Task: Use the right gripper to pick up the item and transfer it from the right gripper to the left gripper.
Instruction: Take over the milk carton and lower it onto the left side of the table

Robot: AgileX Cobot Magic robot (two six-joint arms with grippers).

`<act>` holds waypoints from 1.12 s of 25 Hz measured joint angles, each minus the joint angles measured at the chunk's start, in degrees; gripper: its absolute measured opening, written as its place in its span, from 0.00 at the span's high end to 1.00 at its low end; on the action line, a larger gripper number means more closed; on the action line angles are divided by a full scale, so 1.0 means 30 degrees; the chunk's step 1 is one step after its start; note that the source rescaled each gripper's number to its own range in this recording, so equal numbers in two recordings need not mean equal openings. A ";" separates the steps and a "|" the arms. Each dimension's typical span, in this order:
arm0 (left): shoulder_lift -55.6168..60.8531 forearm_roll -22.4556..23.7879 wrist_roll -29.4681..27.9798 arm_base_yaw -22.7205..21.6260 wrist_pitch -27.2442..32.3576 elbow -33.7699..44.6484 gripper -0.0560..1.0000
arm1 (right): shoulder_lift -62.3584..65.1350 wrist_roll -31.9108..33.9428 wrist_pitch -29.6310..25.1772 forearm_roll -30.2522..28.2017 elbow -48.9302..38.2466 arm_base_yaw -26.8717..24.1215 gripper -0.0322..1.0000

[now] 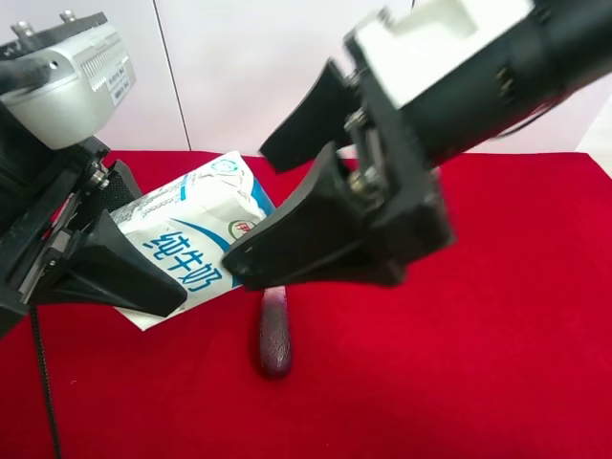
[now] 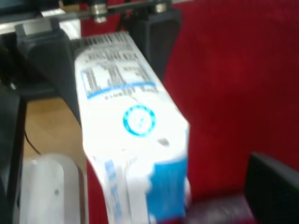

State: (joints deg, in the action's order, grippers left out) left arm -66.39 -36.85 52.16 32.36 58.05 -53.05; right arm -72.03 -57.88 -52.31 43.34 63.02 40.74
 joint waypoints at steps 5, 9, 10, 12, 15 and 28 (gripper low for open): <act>0.0000 0.0000 0.0000 0.0000 0.0000 0.0000 0.95 | 0.0934 0.5516 -0.3207 -0.5317 0.2031 0.0000 0.00; 0.0000 0.0000 0.0000 0.0000 0.0000 0.0000 0.95 | 0.2228 0.8209 -0.5123 -0.8079 0.2348 0.0000 0.00; 0.0000 0.0000 0.0000 0.0000 0.0000 0.0000 0.95 | 0.2546 0.8639 -0.5454 -0.8516 0.2348 0.0000 0.00; 0.0000 0.0000 0.0000 0.0000 0.0000 0.0000 0.95 | 0.3289 0.9587 -0.5580 -0.9067 0.2329 0.0000 0.00; 0.0000 0.0000 0.0000 0.0000 0.0000 0.0000 0.95 | 0.4702 1.1066 -0.5623 -0.9424 0.1703 0.0000 0.00; 0.0000 0.0000 0.0000 0.0000 0.0000 0.0000 0.95 | 1.5457 1.5570 -0.5957 -1.1468 -0.7732 0.0000 0.00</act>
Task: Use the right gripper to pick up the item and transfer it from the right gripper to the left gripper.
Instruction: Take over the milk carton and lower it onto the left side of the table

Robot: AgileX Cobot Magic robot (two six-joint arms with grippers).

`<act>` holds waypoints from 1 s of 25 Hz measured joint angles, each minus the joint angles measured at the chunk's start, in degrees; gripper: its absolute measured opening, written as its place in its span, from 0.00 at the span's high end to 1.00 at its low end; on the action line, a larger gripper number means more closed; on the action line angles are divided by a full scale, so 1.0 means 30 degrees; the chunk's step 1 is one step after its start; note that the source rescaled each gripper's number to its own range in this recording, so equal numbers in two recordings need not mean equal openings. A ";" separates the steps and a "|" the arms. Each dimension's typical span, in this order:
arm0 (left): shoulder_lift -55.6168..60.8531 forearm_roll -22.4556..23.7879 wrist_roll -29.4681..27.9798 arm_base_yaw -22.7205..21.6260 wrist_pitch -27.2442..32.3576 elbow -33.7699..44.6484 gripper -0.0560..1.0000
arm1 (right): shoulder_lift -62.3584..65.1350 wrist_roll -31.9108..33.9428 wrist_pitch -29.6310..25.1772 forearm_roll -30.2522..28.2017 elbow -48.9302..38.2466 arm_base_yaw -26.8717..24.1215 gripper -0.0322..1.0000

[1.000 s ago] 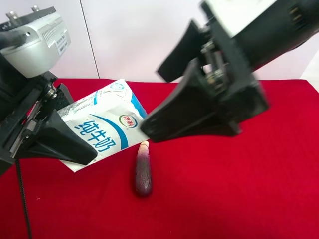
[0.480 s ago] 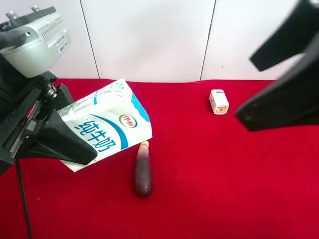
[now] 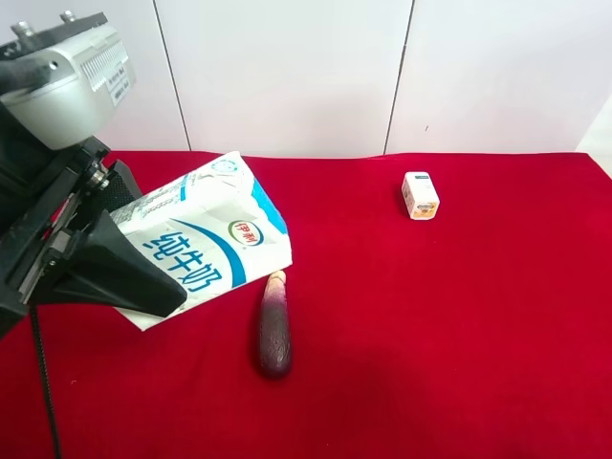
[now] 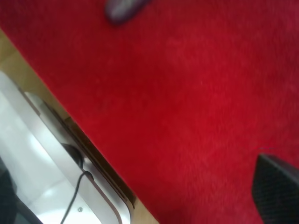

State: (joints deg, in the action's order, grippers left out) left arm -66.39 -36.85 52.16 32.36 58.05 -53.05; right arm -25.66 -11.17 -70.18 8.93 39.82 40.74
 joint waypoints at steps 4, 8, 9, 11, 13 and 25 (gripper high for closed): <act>0.0000 0.0000 0.0000 0.0000 0.0000 0.0000 0.95 | 0.2689 0.1048 0.0201 -0.0428 -0.1650 0.0000 0.00; 0.0000 0.0000 0.0000 0.0000 0.0000 0.0000 0.95 | 0.5557 0.1801 0.1551 -0.0748 -0.3332 0.0000 0.00; 0.0000 0.0000 0.0000 0.0000 0.0000 0.0000 0.95 | 0.6039 0.1821 0.1961 -0.0786 -0.3476 0.0000 0.00; 0.0000 0.0000 0.0000 0.0000 0.0000 0.0000 0.95 | 0.6619 0.1821 0.2711 -0.0826 -0.3659 0.0000 0.00; 0.0000 0.0000 0.0000 0.0000 0.0000 0.0000 0.95 | 0.6753 0.1821 0.2987 -0.0892 -0.3899 0.0000 0.00; 0.0000 0.0000 0.0000 0.0000 0.0000 0.0000 0.95 | 0.6753 0.2034 0.2957 -0.0961 -0.4067 0.0000 0.00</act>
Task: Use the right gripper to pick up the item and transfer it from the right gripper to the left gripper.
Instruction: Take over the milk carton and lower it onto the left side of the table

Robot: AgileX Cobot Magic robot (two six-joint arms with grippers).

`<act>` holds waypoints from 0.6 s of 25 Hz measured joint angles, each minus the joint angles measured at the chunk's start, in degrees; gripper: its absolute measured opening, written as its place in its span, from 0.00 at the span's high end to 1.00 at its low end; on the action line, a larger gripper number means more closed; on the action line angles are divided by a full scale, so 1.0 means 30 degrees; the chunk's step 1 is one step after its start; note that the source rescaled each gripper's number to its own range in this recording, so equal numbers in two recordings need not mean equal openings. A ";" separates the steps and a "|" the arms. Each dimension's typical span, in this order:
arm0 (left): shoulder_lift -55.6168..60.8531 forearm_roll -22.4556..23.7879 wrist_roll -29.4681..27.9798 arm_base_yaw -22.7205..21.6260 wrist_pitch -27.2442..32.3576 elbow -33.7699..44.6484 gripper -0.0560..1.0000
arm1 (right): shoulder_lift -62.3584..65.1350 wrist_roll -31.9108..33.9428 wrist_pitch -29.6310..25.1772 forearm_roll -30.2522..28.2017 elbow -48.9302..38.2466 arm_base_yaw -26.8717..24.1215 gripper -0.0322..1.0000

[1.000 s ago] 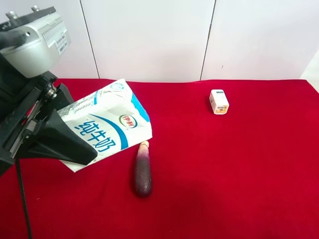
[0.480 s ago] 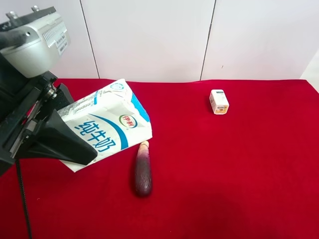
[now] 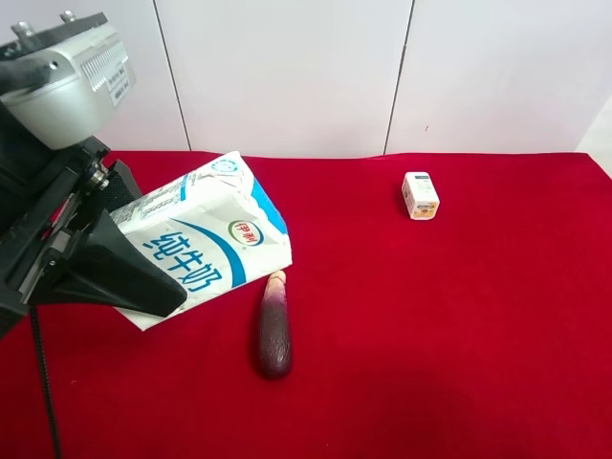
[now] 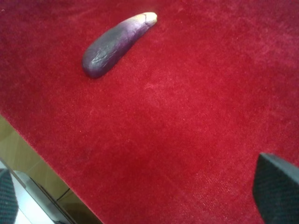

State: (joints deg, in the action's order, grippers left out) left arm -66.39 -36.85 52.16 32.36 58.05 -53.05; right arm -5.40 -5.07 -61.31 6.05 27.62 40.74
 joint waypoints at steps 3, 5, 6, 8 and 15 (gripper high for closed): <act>0.0000 0.0000 0.0000 0.0000 0.0000 0.0000 0.95 | 0.0000 0.0000 0.0000 0.0000 0.0000 0.0000 0.00; 0.0000 0.0000 0.0000 0.0000 0.0000 0.0000 0.95 | 0.0000 0.0000 0.0000 0.0000 0.0000 -0.0401 0.00; 0.0000 0.0000 0.0000 0.0000 0.0000 0.0000 0.95 | 0.0000 0.0000 0.0000 0.0000 0.0000 -0.0819 0.00; 0.0000 0.0000 0.0000 0.0000 0.0000 0.0000 0.95 | 0.0000 0.0000 0.0000 0.0000 0.0000 -0.2326 0.00; 0.0000 0.0000 0.0000 0.0000 -0.0031 0.0000 0.95 | 0.1070 0.0000 0.0021 -0.0013 -0.0048 -0.8006 0.00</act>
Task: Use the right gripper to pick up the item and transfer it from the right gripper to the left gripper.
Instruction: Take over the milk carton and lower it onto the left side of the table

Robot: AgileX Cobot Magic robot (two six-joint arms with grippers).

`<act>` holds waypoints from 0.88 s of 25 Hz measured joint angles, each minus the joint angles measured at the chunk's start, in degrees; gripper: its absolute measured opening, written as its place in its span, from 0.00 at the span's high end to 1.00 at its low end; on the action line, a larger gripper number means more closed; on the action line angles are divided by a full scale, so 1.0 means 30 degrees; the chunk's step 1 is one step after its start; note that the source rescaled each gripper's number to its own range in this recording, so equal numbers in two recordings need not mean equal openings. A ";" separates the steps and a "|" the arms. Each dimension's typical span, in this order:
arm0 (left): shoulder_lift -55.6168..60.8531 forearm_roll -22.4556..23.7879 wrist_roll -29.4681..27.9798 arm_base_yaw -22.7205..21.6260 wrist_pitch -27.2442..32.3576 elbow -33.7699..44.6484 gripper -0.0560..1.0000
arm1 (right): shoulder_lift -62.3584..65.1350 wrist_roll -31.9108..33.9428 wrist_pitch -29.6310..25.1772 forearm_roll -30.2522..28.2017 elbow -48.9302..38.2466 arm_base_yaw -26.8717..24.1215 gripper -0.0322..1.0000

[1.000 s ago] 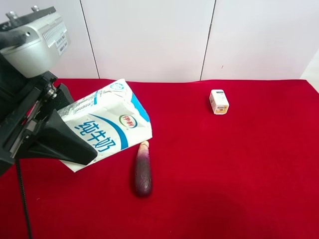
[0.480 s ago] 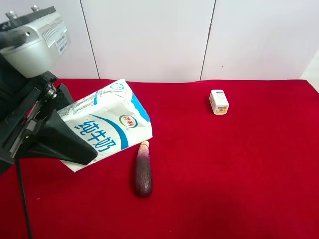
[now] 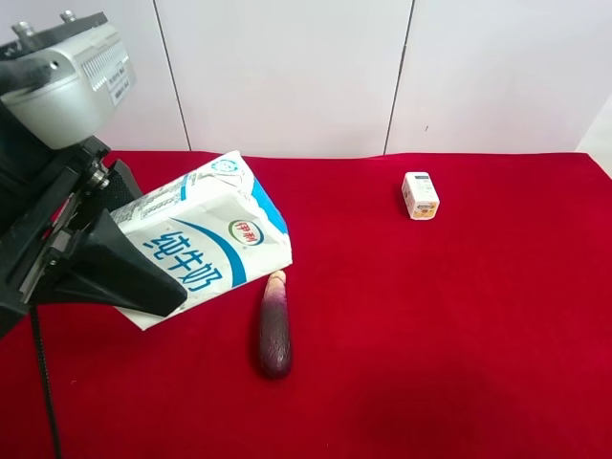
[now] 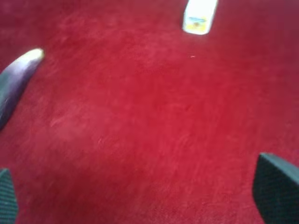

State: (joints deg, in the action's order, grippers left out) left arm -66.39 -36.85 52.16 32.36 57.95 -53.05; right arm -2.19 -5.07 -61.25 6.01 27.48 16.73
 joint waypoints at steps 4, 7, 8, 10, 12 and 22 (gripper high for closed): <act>0.0000 0.0000 0.0000 0.0000 -0.0382 0.0000 0.95 | 0.0754 0.0000 0.0041 0.0000 0.0000 -0.1270 0.00; 0.0000 0.0000 -0.0226 0.0000 -0.1248 0.0000 0.95 | 0.0754 0.0000 0.0041 0.0000 0.0000 -0.1446 0.00; 0.0000 0.0000 -0.0535 0.0000 -0.1678 0.0000 0.95 | 0.0754 0.0000 0.0041 0.0000 0.0000 -0.1446 0.00; 0.0000 0.0000 -0.1284 0.0000 -0.2705 0.0000 0.95 | 0.0754 0.0000 0.0041 0.0000 0.0000 -0.1446 0.00; -0.0030 0.0212 -0.2239 0.0000 -0.3973 0.0000 0.95 | 0.0754 0.0000 0.0041 0.0000 0.0000 -0.1446 0.00; -0.3125 0.5886 -0.9727 0.0000 -0.6508 0.0000 0.95 | 0.0754 0.0000 0.0041 0.0000 0.0000 -0.1446 0.00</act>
State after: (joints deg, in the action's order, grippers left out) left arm -75.76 -19.19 22.98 32.36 38.43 -53.05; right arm 0.07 -5.07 -61.13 6.01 27.48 12.39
